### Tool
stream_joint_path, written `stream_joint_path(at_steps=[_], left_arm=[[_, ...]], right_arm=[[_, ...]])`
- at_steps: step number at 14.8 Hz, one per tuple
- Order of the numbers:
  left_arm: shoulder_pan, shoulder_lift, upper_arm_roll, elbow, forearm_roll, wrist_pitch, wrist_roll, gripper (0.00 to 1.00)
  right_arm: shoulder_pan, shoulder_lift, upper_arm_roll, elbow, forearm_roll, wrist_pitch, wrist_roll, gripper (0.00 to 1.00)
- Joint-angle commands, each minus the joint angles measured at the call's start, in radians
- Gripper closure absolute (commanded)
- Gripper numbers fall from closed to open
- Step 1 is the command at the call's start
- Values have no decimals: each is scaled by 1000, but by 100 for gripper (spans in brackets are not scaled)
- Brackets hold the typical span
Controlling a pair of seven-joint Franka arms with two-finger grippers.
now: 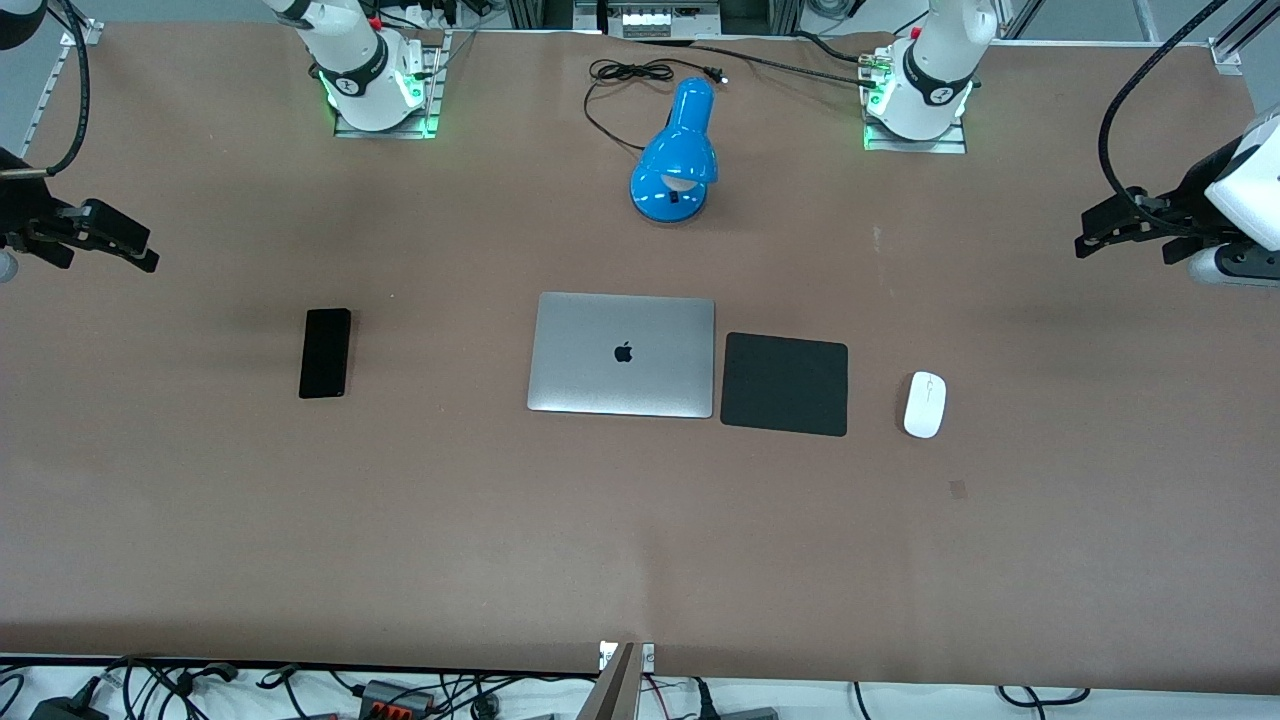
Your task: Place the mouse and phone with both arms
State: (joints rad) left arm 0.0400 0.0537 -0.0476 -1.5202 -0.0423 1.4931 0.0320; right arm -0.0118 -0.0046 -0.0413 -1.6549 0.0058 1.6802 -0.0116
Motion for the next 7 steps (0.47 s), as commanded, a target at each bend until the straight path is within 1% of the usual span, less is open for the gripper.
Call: stream_joint_path(at_steps=[1, 5, 7], left_arm=[[8, -14, -2, -3, 9, -2, 25, 0], [11, 0, 0, 2, 3, 7, 23, 0], [14, 64, -2, 52, 13, 1, 22, 0]], right_arm=[[-16, -29, 15, -6, -7, -16, -13, 0], [-16, -28, 15, -6, -9, -20, -13, 0], [-14, -20, 17, -8, -9, -25, -13, 0]])
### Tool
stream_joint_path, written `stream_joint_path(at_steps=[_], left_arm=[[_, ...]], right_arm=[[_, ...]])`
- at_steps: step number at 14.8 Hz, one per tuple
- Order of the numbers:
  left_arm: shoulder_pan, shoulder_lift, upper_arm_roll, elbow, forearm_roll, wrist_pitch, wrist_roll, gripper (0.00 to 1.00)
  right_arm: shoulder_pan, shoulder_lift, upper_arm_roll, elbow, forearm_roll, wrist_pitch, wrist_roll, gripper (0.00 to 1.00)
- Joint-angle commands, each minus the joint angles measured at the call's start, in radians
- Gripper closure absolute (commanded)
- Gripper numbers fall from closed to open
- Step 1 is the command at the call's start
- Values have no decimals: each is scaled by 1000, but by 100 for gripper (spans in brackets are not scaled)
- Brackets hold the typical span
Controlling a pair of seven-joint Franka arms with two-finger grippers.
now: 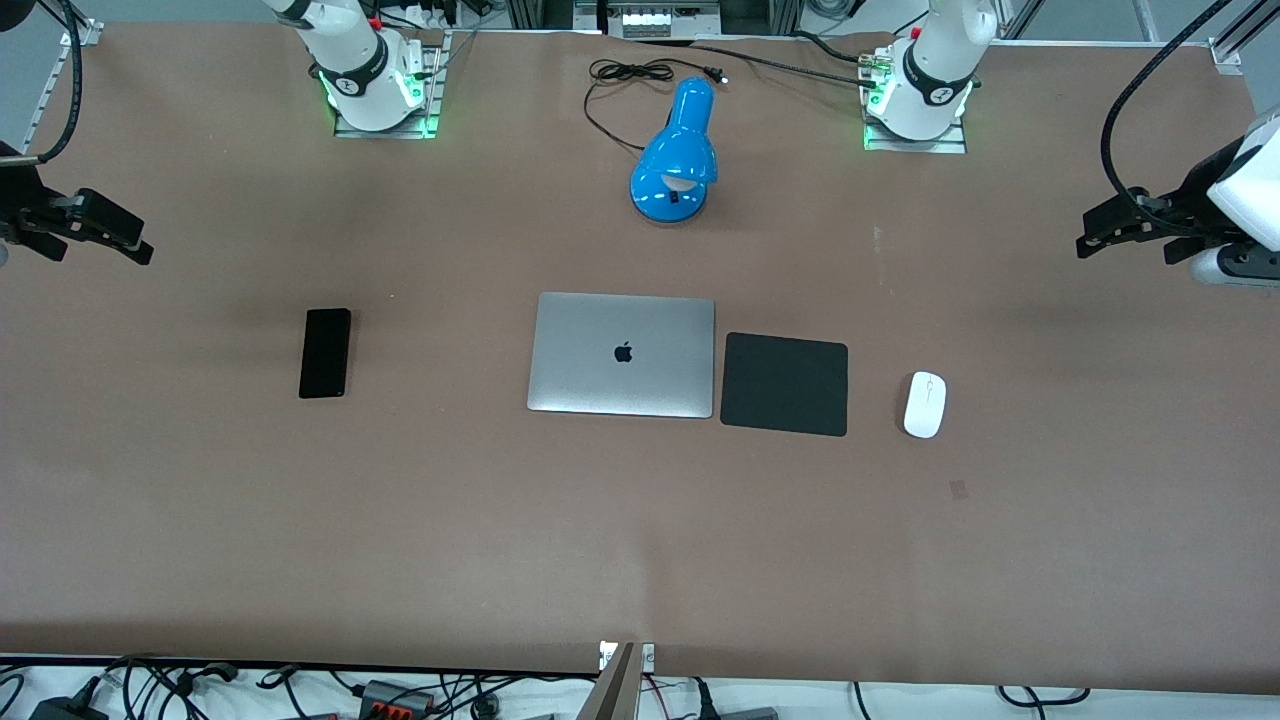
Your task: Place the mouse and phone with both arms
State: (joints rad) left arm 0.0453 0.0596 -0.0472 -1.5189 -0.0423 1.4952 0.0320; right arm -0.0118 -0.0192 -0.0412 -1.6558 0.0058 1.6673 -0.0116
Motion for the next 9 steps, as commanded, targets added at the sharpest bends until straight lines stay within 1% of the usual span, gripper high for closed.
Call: stream_joint_path(at_steps=[1, 3, 4, 6, 7, 9], left_arm=[[8, 96, -2, 58, 15, 0, 20, 0], [8, 202, -2, 60, 0, 8, 23, 0], [7, 247, -2, 65, 1, 32, 26, 0], [1, 305, -3, 69, 15, 150, 26, 0], [-4, 343, -3, 59, 15, 183, 26, 0], [1, 426, -5, 52, 24, 239, 43, 0]], right_arm=[[-2, -2, 17, -9, -10, -12, -13, 0], [-2, 8, 15, -12, -12, -8, -11, 0], [-2, 18, 15, -13, -13, -8, -11, 0], [-2, 45, 14, -22, -21, 0, -5, 0], [0, 65, 15, -30, -32, 12, -1, 0], [1, 88, 15, -83, -32, 72, 1, 0]])
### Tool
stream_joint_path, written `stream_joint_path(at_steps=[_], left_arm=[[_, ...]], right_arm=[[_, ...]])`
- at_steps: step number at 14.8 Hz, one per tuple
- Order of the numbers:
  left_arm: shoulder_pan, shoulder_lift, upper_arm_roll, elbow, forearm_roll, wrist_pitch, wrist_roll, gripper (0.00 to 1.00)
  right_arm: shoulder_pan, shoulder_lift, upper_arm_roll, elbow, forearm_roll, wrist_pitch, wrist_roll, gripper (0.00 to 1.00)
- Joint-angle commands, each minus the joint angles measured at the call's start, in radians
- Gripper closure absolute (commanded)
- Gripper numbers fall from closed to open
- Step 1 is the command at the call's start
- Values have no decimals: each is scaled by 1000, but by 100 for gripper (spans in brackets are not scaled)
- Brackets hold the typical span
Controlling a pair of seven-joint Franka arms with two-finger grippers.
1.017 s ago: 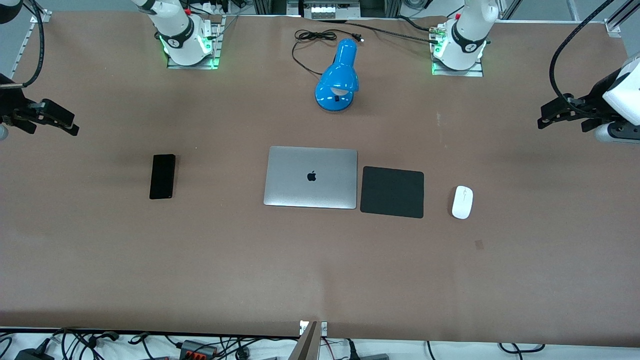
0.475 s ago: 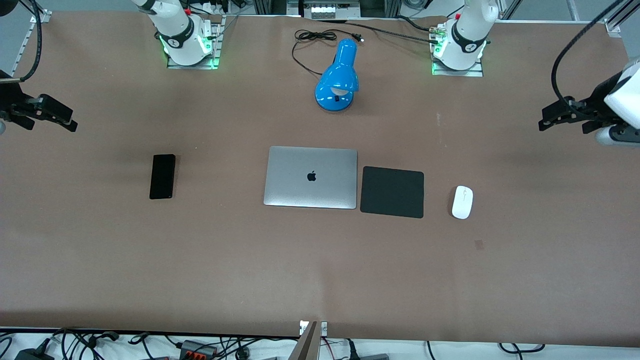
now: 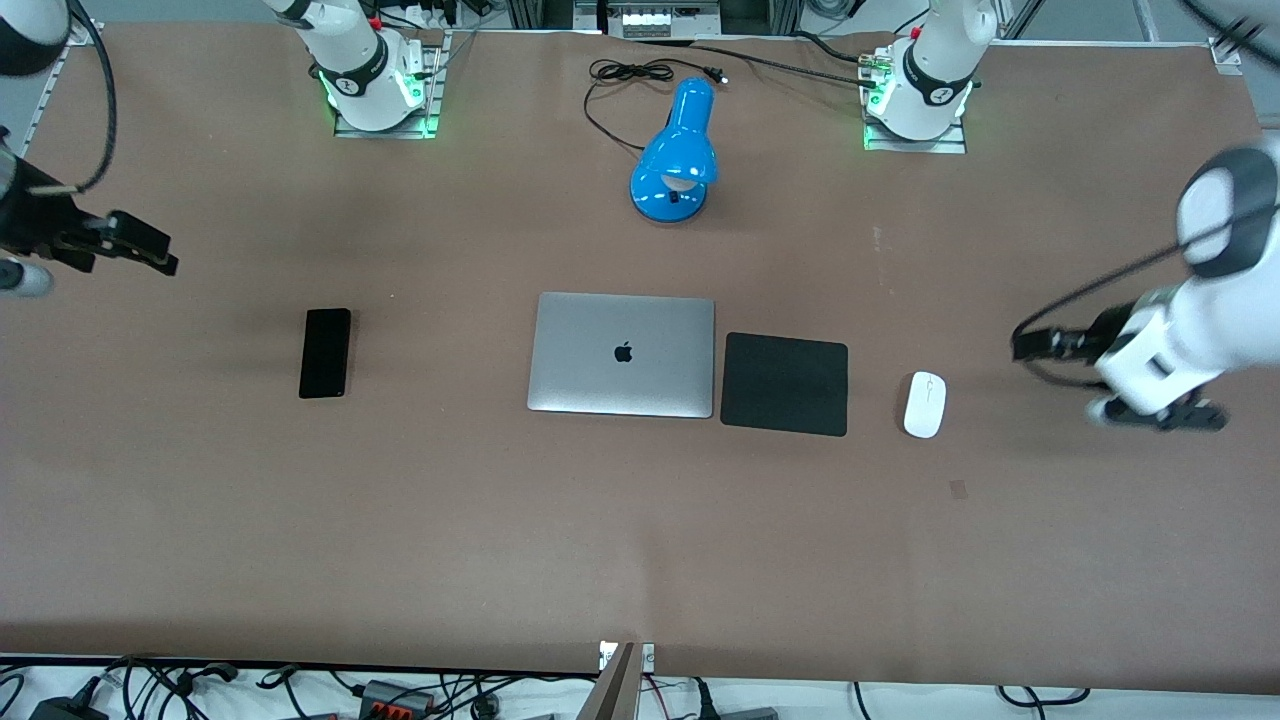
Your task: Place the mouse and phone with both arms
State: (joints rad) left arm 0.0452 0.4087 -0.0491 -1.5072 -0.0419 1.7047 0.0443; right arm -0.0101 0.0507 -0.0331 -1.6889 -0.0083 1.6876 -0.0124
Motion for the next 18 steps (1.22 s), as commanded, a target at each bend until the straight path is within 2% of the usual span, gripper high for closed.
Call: stream_joint_path(at_steps=[1, 4, 7, 9, 18], left_arm=[[-1, 114, -3, 41, 27, 65, 69, 0], [-13, 200, -6, 15, 33, 176, 179, 0], [-51, 208, -12, -89, 97, 303, 212, 0], [-56, 208, -12, -134, 102, 358, 210, 0], [-59, 219, -15, -223, 100, 435, 210, 0]], right_arm=[[-2, 24, 7, -92, -18, 85, 2, 0], [-2, 66, 5, -188, -22, 173, 2, 0], [-2, 162, 5, -193, -22, 188, 21, 0], [-2, 224, 5, -213, -22, 248, 46, 0], [-7, 403, 4, -285, -22, 467, 48, 0]])
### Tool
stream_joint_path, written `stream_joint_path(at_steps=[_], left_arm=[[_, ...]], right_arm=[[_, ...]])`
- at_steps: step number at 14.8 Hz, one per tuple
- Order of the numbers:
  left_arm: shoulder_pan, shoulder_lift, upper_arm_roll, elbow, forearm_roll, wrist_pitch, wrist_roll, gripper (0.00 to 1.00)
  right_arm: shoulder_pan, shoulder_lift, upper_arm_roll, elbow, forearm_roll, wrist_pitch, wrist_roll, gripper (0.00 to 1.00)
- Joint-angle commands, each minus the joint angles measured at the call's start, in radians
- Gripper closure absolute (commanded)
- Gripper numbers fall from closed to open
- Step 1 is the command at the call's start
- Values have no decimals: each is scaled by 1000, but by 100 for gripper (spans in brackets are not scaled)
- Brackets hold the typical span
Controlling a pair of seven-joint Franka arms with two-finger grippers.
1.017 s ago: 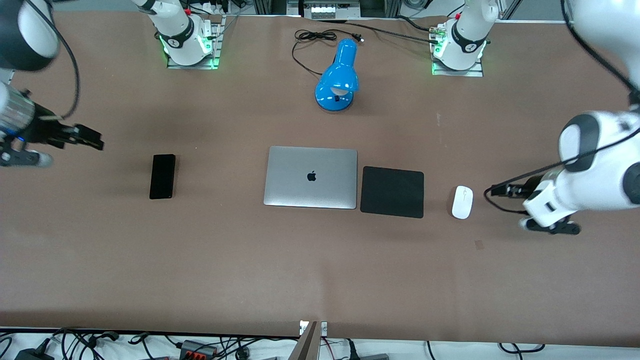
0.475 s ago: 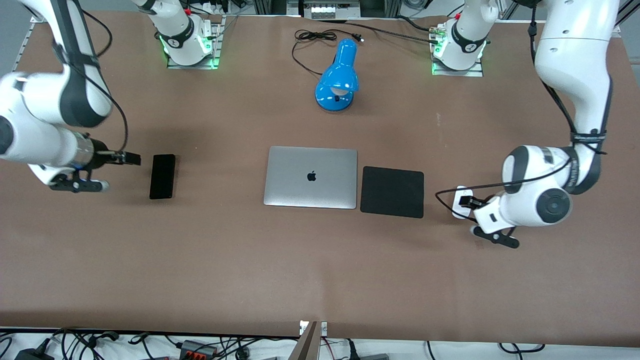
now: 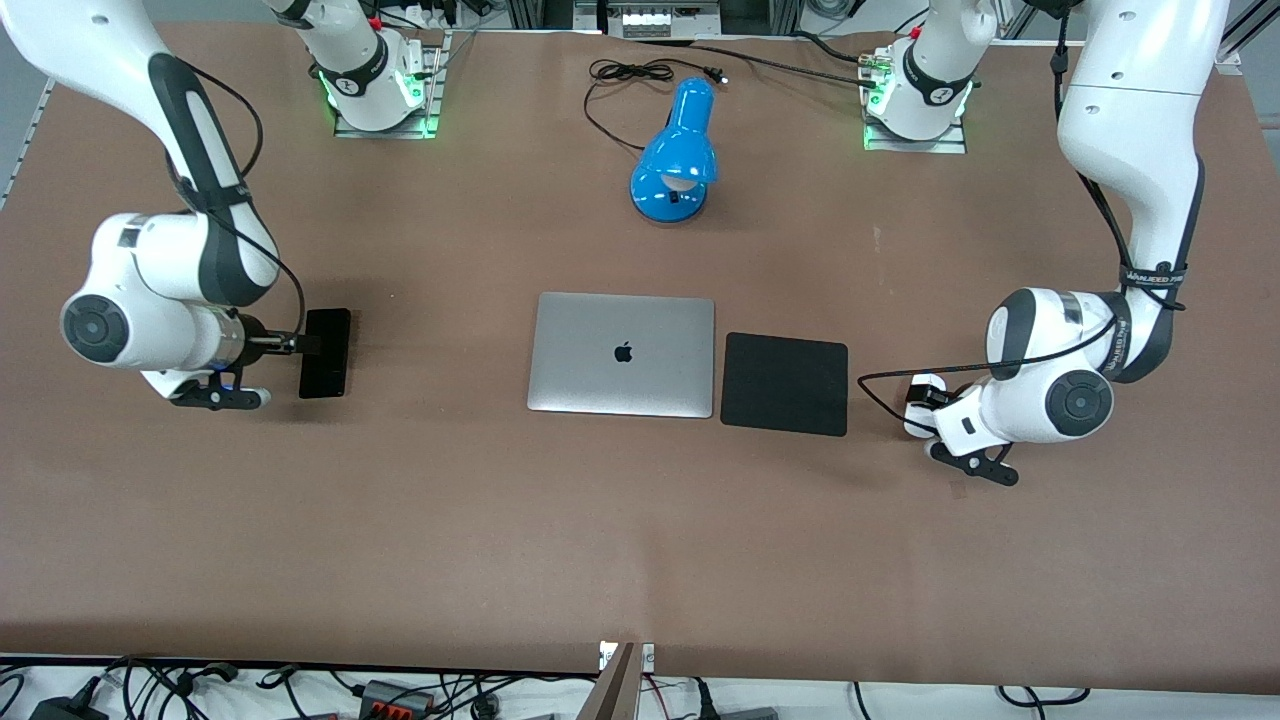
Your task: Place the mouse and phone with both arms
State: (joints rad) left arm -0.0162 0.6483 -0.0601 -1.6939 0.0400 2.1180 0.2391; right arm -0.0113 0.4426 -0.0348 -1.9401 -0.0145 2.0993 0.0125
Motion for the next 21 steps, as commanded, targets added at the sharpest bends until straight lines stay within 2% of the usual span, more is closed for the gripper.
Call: stream_joint_path(at_steps=[1, 6, 18, 20, 21], left_arm=[[2, -18, -4, -36, 17, 22, 15, 0], [-1, 2, -6, -42, 17, 42, 14, 0], [-10, 24, -14, -61, 15, 86, 2, 0], [-10, 24, -14, -59, 17, 85, 5, 6], [-10, 22, -14, -59, 17, 80, 9, 18]], right_arm=[[-4, 15, 6, -63, -16, 102, 23, 0], [0, 62, 7, -94, -10, 163, 26, 0], [20, 97, 9, -88, -1, 177, 34, 0], [20, 102, 7, -88, -1, 180, 32, 0], [20, 102, 7, -86, -1, 182, 32, 0]])
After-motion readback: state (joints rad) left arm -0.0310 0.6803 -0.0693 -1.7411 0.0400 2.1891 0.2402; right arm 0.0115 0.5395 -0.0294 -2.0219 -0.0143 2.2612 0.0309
